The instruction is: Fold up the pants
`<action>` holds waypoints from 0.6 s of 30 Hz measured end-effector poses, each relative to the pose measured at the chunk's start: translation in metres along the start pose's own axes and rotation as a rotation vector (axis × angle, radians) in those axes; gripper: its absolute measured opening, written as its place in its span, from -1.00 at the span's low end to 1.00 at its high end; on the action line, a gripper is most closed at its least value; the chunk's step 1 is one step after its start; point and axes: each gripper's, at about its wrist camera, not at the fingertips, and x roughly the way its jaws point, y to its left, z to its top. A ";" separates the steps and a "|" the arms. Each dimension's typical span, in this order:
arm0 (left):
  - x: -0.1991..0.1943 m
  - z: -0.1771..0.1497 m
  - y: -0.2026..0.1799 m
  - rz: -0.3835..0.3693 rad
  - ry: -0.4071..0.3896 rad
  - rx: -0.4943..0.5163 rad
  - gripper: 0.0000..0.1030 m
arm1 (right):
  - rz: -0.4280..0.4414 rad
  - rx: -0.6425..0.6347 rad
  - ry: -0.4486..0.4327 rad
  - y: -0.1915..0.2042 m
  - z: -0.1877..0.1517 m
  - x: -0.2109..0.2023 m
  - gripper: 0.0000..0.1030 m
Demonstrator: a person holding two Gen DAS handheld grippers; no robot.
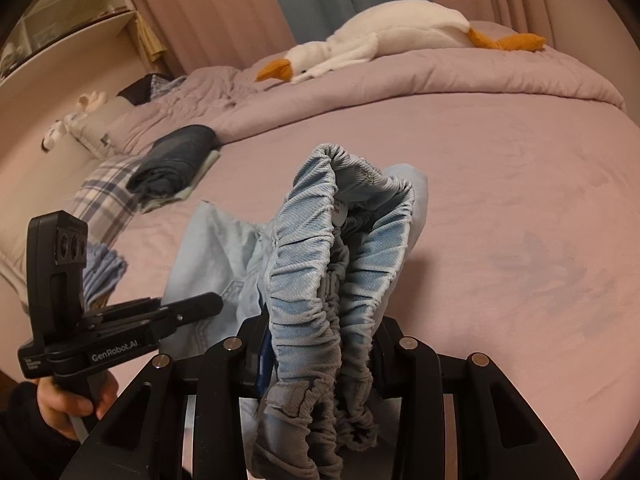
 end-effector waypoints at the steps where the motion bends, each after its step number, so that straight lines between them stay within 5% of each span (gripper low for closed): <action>1: -0.003 -0.001 0.001 0.004 -0.005 -0.001 -0.71 | 0.003 -0.006 0.001 0.003 0.000 0.000 -0.24; 18: -0.043 -0.007 0.046 0.072 -0.090 -0.067 -0.71 | 0.063 -0.112 0.011 0.063 0.016 0.022 -0.24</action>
